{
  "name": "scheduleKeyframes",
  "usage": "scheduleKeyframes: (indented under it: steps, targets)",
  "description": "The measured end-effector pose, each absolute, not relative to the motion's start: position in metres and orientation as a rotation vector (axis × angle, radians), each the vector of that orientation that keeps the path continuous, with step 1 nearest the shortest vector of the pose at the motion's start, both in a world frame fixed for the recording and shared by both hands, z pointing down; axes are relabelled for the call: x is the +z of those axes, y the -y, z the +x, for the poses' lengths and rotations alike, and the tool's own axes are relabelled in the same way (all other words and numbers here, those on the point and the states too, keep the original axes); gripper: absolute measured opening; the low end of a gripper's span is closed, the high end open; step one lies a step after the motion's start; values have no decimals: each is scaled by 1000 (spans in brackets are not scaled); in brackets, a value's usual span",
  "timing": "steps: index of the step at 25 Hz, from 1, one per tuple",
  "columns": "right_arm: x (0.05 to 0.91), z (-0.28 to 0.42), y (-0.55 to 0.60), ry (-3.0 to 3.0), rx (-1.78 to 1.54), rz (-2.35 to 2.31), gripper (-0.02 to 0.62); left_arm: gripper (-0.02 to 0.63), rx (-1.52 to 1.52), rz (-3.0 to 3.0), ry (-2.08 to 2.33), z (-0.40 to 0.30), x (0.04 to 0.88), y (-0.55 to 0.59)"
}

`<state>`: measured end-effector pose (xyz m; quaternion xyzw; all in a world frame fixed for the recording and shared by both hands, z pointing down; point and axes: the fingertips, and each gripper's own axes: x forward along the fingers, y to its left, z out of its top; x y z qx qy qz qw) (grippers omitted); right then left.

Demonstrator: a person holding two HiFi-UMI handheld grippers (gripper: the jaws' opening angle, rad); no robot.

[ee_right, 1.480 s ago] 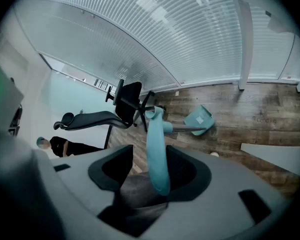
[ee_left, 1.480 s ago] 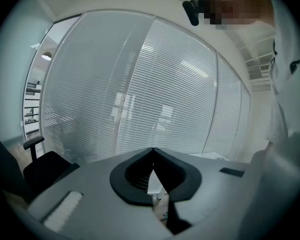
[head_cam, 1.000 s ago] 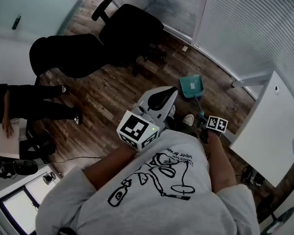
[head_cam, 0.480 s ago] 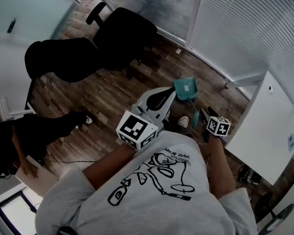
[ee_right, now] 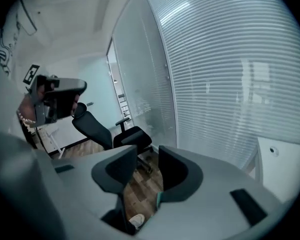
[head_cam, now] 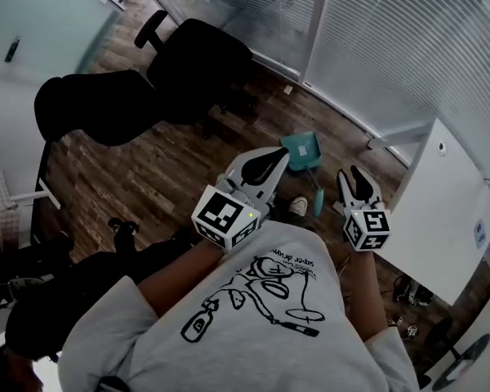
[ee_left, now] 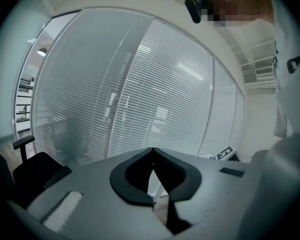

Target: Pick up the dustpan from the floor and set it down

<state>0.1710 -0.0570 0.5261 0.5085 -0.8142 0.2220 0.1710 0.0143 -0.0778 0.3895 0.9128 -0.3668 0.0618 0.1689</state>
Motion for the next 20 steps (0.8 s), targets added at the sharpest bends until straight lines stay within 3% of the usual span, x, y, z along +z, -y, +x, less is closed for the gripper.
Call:
scheduleKeyframes:
  steps: [11, 20]
  targets:
    - [394, 156, 66, 2436, 293, 1523, 75, 2, 140, 2624, 1039, 21, 381, 88]
    - [337, 146, 66, 2457, 149, 1605, 44, 2, 105, 2644, 1058, 19, 374, 98]
